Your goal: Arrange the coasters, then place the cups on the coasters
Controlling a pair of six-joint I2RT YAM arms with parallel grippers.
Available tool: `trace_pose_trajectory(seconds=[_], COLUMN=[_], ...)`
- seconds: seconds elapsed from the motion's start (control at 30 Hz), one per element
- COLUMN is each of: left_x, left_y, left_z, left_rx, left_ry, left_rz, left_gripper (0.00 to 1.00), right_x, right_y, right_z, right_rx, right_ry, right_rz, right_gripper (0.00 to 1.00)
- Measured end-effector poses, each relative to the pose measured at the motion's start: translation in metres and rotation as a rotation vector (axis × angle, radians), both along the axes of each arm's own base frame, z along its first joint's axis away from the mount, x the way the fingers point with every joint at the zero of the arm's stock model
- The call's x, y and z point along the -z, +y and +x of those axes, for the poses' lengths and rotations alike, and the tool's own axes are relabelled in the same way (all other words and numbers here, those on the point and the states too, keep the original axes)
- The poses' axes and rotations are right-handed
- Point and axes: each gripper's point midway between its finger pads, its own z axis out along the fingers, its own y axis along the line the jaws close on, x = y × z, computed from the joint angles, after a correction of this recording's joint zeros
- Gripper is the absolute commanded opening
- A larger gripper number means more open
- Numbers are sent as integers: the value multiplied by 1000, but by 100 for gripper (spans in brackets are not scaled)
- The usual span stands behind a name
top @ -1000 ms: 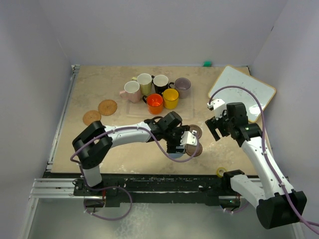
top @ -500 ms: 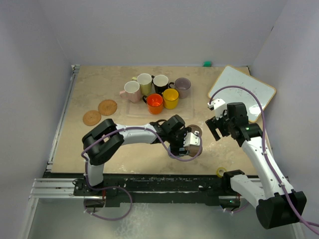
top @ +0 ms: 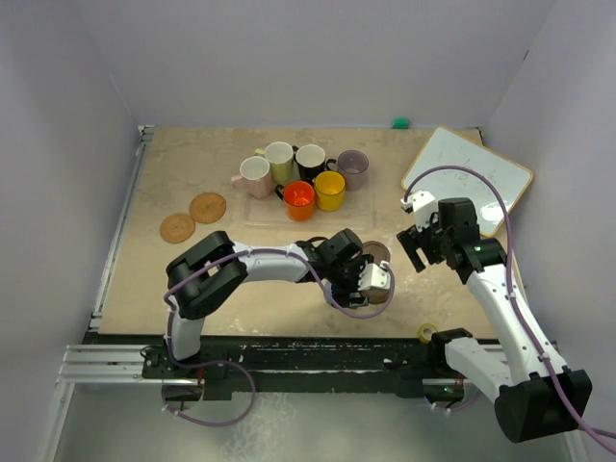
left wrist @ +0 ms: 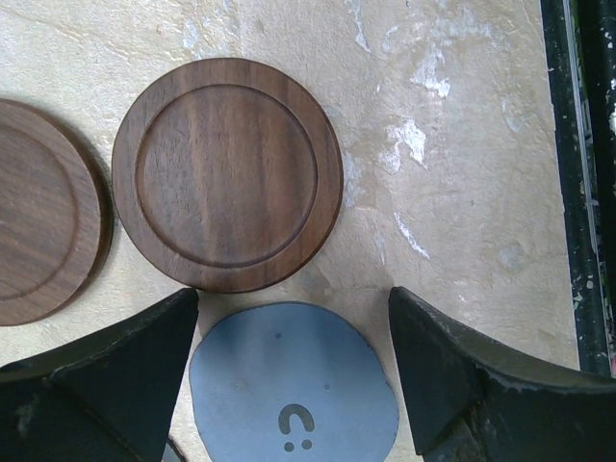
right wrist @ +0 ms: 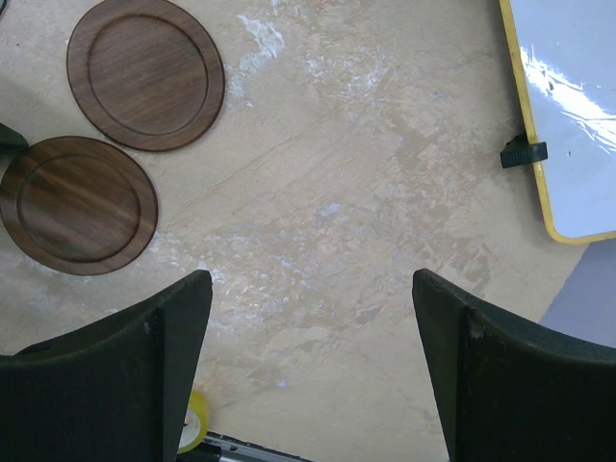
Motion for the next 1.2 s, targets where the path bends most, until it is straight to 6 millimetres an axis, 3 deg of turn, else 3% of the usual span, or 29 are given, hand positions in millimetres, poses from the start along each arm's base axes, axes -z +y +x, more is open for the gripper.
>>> trace_pose_trajectory(seconds=[0.8, 1.2], left_x=[1, 0], left_y=[25, 30], left_z=[7, 9], left_rx=[-24, -40], left_ry=[-4, -15], left_rz=[77, 97], left_gripper=[66, 76], right_x=[0, 1], right_y=[2, 6], right_z=[0, -1], right_rx=[-8, -23], right_ry=[2, 7], right_rz=[9, 25], right_gripper=[87, 87])
